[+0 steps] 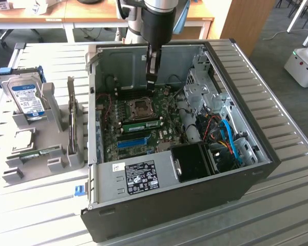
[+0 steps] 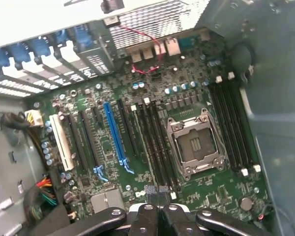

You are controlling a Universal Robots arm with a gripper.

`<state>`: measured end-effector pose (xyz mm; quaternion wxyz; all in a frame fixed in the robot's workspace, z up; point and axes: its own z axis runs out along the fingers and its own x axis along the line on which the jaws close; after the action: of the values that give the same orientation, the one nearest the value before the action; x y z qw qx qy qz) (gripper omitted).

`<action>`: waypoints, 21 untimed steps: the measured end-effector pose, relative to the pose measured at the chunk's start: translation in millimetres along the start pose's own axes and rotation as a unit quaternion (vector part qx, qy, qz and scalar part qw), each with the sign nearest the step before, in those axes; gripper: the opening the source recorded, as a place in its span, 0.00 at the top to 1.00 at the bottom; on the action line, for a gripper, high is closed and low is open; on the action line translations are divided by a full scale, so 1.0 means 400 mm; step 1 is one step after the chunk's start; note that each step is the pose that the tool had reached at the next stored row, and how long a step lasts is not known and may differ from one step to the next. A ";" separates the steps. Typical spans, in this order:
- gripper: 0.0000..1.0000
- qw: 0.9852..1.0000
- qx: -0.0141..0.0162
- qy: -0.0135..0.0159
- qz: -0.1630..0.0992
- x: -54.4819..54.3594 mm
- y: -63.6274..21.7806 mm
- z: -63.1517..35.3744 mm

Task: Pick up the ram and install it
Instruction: 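Press down the ram until it locks into place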

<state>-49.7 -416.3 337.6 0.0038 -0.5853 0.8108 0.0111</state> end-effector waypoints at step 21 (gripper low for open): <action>0.89 0.984 0.003 -0.002 0.181 0.000 0.000 0.004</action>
<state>-49.7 -416.3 335.8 0.0058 -0.4292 0.9032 0.0102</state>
